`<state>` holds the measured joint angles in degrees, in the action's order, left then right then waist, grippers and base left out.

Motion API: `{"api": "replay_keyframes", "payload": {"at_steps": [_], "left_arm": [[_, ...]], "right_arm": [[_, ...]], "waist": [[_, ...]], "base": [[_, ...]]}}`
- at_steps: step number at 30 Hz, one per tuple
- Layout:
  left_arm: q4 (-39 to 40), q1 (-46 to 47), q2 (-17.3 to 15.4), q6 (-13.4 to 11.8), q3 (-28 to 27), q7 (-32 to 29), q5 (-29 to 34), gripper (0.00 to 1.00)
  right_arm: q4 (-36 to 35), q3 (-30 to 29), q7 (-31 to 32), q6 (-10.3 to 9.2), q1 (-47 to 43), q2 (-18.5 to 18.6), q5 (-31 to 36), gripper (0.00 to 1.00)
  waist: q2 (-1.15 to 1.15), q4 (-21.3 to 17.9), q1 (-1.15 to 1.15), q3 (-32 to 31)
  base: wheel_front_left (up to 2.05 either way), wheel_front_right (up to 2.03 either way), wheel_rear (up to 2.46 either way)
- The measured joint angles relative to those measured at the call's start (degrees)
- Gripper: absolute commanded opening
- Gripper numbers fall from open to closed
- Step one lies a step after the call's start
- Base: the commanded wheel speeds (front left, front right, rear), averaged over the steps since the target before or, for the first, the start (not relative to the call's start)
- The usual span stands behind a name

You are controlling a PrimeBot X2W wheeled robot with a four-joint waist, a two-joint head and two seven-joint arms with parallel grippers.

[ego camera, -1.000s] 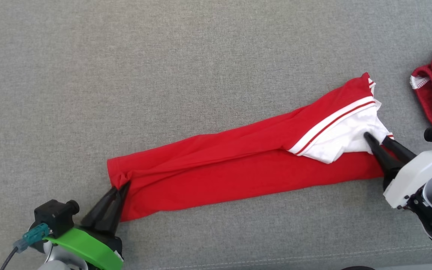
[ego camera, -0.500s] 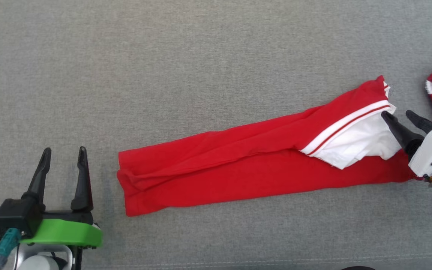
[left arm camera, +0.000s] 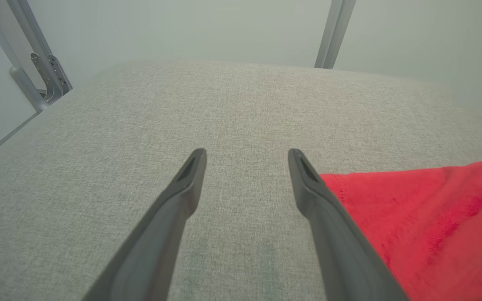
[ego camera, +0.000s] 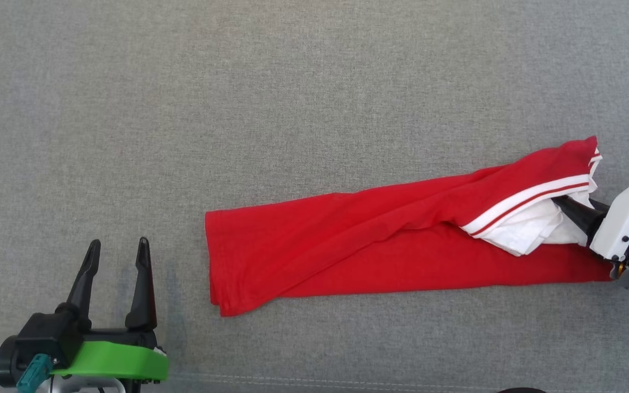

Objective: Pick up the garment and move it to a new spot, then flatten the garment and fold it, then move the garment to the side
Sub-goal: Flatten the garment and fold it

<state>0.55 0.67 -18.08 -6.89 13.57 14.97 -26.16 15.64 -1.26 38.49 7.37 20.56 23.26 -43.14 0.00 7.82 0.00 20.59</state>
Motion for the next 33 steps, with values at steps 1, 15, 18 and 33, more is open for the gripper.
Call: {"api": "replay_keyframes", "payload": {"at_steps": [1, 15, 18, 33], "left_arm": [[-0.5, -0.3, 0.5, 0.6, -0.5, 0.0, 0.4, 1.00], [-6.5, -1.1, 7.7, 8.5, -4.5, 0.0, 3.6, 1.00], [-7.3, -1.1, 8.9, 9.7, -5.3, 0.0, 4.5, 1.00], [-11.2, 1.4, 12.0, 12.9, -6.1, 0.0, 8.1, 1.00]], "right_arm": [[-0.4, 0.0, 0.7, 0.01, -0.2, -0.1, -1.9, 0.00], [0.8, -18.7, 8.5, 0.11, 1.6, 9.1, 1.5, 0.00], [-5.1, -19.6, 13.4, 0.11, 2.0, 6.5, -2.0, 0.00], [-29.3, 4.2, 19.1, 0.11, -2.8, -16.1, 4.1, 0.00]], "waist": [[0.00, 0.1, 0.00, -0.3], [0.00, 0.6, 0.00, -4.9], [0.00, 1.1, 0.00, -5.7], [0.00, 0.5, 0.00, -4.7]], "base": [[0.00, 0.00, 0.00], [0.00, 0.00, 0.00], [0.00, 0.00, 0.00], [0.00, 0.00, 0.00]]}}
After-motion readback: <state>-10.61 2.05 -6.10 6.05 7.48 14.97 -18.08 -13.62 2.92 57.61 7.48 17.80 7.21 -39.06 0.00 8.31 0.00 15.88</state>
